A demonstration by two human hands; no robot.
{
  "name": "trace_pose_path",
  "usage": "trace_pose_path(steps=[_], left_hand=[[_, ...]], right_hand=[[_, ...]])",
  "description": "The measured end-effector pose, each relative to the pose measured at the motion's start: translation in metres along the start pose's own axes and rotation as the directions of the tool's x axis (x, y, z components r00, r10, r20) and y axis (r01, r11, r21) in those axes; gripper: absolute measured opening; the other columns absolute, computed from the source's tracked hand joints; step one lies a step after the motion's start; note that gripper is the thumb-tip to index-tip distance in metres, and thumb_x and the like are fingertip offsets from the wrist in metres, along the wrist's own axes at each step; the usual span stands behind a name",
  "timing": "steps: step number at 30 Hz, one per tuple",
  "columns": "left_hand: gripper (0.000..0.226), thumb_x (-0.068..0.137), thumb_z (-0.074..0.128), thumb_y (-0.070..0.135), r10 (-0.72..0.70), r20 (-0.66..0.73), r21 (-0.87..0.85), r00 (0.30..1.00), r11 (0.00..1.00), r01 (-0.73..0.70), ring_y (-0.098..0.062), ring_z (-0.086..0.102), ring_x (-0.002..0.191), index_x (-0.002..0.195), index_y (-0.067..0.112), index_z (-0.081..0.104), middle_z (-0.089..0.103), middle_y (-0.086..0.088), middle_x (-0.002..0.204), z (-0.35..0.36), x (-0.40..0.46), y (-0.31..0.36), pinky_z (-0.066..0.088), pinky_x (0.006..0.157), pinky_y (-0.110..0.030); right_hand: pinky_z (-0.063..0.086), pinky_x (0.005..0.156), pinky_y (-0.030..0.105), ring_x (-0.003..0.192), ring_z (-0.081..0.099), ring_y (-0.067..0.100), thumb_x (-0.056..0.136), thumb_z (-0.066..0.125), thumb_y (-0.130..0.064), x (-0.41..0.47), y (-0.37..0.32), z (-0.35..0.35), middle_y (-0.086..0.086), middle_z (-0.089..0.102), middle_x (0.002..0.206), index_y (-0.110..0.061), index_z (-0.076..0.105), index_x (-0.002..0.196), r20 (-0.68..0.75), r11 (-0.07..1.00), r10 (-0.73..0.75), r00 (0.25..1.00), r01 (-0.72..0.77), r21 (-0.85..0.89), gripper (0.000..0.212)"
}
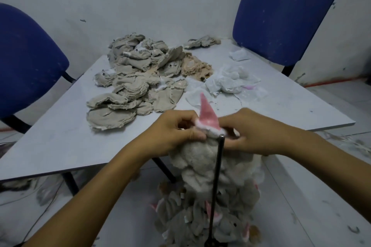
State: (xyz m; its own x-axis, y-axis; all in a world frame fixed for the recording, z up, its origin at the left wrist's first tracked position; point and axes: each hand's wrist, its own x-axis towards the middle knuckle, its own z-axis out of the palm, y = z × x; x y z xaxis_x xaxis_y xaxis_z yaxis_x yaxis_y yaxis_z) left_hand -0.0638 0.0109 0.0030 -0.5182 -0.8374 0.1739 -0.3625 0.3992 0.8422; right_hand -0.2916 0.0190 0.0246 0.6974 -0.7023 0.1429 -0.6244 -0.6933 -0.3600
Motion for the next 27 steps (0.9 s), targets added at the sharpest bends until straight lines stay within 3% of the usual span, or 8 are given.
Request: trace_pose_path(steps=[4,7,10,14,19,21,24,27], left_hand=[[0.022,0.078,0.081,0.022,-0.006,0.036,0.101,0.999,0.995,0.002,-0.009,0.067,0.089,0.095,0.033,0.072,0.073,0.01,0.093,0.003,0.001,-0.002,0.053,0.077,-0.031],[0.013,0.079,0.078,0.025,0.026,0.047,0.15,0.999,0.988,-0.033,-0.013,0.063,0.082,0.09,0.026,0.072,0.069,0.006,0.087,0.004,0.0,-0.002,0.05,0.074,-0.037],[0.012,0.08,0.072,0.026,0.025,0.056,0.172,0.998,0.985,-0.034,-0.002,0.063,0.08,0.087,0.035,0.069,0.068,0.018,0.085,0.007,0.001,-0.002,0.051,0.073,-0.024],[0.027,0.078,0.081,0.031,0.004,0.079,0.255,0.997,0.967,-0.024,-0.025,0.059,0.079,0.091,0.009,0.072,0.067,-0.009,0.084,0.006,0.003,-0.005,0.048,0.074,-0.046],[0.012,0.09,0.068,0.034,0.033,-0.248,0.2,0.968,0.98,0.018,-0.01,0.061,0.096,0.095,0.024,0.072,0.065,0.01,0.099,-0.004,0.009,-0.015,0.05,0.083,-0.028],[0.017,0.095,0.061,0.033,0.007,-0.425,0.395,0.905,0.901,0.179,-0.017,0.05,0.119,0.108,0.023,0.068,0.055,0.003,0.122,-0.016,0.017,-0.026,0.041,0.1,-0.034],[0.05,0.099,0.049,0.046,-0.264,-0.365,0.515,0.893,0.742,0.429,-0.026,0.023,0.144,0.141,0.019,0.049,0.029,-0.009,0.156,-0.026,0.022,-0.04,0.021,0.116,-0.039],[0.053,0.1,0.043,0.049,-0.249,-0.326,0.673,0.912,0.616,0.409,-0.027,0.035,0.137,0.145,0.02,0.04,0.039,-0.006,0.149,-0.024,0.025,-0.052,0.029,0.111,-0.042]], right_hand=[[0.037,0.055,0.027,0.057,0.049,0.006,0.086,0.065,-0.031,-0.002,-0.004,0.001,-0.011,0.047,0.057,-0.038,0.045,0.068,-0.052,0.999,-0.042,0.998,0.043,0.008,0.028],[0.038,0.057,0.031,0.054,0.043,0.004,0.085,0.066,-0.028,-0.003,-0.002,0.003,-0.011,0.045,0.057,-0.035,0.047,0.068,0.045,0.991,-0.002,0.999,0.008,-0.131,0.027],[0.043,0.056,0.034,0.055,0.041,0.008,0.084,0.064,-0.033,-0.006,0.0,0.007,-0.009,0.05,0.059,-0.028,0.054,0.072,-0.036,0.976,-0.072,0.997,0.064,-0.206,0.017],[0.042,0.058,0.032,0.053,0.046,0.005,0.084,0.067,-0.03,-0.005,0.005,0.009,-0.012,0.047,0.056,-0.032,0.05,0.065,0.06,0.987,-0.001,0.998,0.01,-0.158,0.025],[0.046,0.062,0.021,0.072,0.06,0.004,0.087,0.059,-0.053,-0.002,0.011,0.004,-0.016,0.061,0.073,-0.034,0.064,0.08,0.008,0.999,0.037,0.999,-0.037,0.01,0.021],[0.045,0.065,0.015,0.077,0.059,0.002,0.09,0.06,-0.051,0.0,0.013,0.005,-0.017,0.064,0.082,-0.037,0.069,0.093,-0.003,0.998,0.048,0.999,-0.048,0.028,0.017],[0.043,0.067,0.014,0.079,0.056,0.003,0.094,0.059,-0.045,0.006,0.014,0.01,-0.015,0.062,0.085,-0.037,0.067,0.095,-0.023,0.998,0.056,0.998,-0.055,0.02,0.011],[0.044,0.07,0.018,0.077,0.054,0.001,0.096,0.057,-0.044,0.009,0.013,0.013,-0.015,0.061,0.088,-0.038,0.065,0.096,0.031,0.997,0.073,0.997,-0.073,-0.008,0.01]])
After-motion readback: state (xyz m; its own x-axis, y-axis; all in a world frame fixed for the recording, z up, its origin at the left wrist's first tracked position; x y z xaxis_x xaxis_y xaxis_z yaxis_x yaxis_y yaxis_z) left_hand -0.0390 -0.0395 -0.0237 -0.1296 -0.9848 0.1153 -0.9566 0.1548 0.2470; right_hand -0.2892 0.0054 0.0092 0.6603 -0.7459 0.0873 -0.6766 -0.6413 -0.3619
